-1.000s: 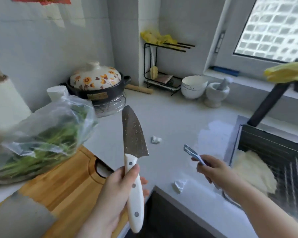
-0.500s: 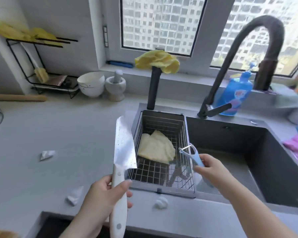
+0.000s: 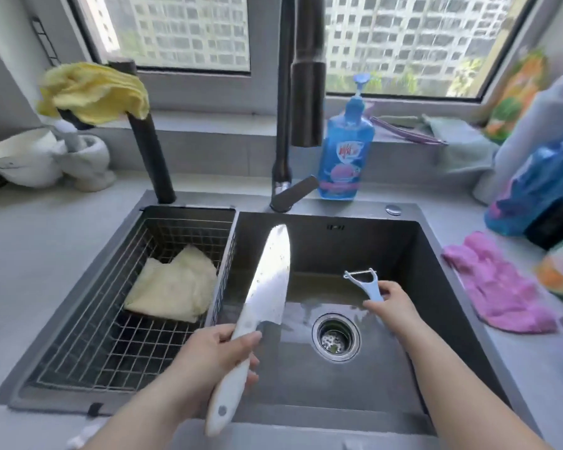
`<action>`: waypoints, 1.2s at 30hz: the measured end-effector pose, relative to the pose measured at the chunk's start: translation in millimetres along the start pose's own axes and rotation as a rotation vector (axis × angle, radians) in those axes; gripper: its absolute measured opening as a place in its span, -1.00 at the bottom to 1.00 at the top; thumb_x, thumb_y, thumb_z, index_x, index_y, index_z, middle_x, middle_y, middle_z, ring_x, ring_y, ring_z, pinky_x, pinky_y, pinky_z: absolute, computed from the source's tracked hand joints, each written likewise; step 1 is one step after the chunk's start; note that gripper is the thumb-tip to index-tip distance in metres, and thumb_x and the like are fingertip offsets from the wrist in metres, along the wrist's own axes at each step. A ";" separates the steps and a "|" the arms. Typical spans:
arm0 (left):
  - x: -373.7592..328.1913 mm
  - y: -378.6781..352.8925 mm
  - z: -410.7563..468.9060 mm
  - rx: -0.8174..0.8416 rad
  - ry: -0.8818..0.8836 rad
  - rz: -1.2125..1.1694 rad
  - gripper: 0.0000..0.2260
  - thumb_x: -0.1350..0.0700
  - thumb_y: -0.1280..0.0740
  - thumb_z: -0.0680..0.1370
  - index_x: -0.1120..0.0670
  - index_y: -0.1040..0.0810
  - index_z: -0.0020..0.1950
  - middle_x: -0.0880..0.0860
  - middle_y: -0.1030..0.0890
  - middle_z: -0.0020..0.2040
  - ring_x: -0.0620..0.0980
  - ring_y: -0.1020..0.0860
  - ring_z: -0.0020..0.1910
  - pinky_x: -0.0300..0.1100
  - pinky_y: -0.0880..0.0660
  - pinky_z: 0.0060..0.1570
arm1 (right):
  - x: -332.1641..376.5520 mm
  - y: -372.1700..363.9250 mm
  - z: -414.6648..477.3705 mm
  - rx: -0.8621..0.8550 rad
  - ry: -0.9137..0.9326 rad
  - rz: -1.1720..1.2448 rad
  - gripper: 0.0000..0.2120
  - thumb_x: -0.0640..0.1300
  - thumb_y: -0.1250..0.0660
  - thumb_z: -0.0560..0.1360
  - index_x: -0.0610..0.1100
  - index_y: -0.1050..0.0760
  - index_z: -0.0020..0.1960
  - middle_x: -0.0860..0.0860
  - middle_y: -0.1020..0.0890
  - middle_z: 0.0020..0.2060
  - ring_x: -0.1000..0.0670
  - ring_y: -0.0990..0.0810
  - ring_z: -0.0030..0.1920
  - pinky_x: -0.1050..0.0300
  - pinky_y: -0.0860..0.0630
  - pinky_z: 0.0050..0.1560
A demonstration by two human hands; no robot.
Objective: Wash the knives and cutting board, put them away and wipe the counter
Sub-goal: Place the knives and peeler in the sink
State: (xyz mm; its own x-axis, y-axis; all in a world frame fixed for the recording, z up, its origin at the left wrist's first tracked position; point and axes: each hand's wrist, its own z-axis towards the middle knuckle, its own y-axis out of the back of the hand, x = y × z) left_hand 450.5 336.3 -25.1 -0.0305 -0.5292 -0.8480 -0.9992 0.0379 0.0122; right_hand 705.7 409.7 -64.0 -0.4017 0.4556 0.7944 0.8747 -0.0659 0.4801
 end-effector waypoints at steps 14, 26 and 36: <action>37.1 -102.6 136.0 0.073 0.247 0.069 -0.80 0.09 -0.33 0.51 0.19 -0.51 -0.24 0.10 -0.56 -0.40 -0.03 -0.56 -0.51 -0.21 -0.49 -0.38 | -76.7 5.2 83.1 0.071 -0.359 -0.160 -0.39 -0.35 -0.16 0.48 -0.16 -0.05 0.48 -0.17 -0.46 0.23 -0.14 -0.47 0.05 0.13 -0.41 -0.01; 72.0 -138.9 180.8 0.035 0.363 0.100 -0.78 0.12 -0.30 0.53 0.20 -0.48 -0.27 0.13 -0.53 -0.40 -0.04 -0.52 -0.56 -0.25 -0.47 -0.48 | -119.5 -9.0 132.5 -0.051 -0.322 -0.093 -0.51 -0.33 -0.18 0.51 -0.17 -0.23 0.43 -0.12 -0.43 0.34 -0.14 -0.43 0.28 0.15 -0.36 0.18; 109.1 -158.0 190.9 0.050 0.401 0.286 -0.75 0.10 -0.31 0.52 0.12 -0.43 -0.34 0.08 -0.44 -0.36 -0.01 -0.38 -0.36 -0.25 -0.30 -0.35 | -129.1 -14.5 150.5 -0.047 -0.279 -0.600 -0.71 -0.28 -0.08 0.57 -0.24 -0.36 0.27 -0.17 -0.42 0.20 -0.18 -0.44 0.21 0.02 -0.41 0.08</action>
State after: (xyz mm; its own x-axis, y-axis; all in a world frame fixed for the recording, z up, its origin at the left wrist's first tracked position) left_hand 609.9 434.4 -220.8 -0.3202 -0.7758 -0.5436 -0.9473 0.2642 0.1810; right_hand 785.7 485.4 -229.6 -0.7248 0.6376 0.2611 0.5057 0.2348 0.8301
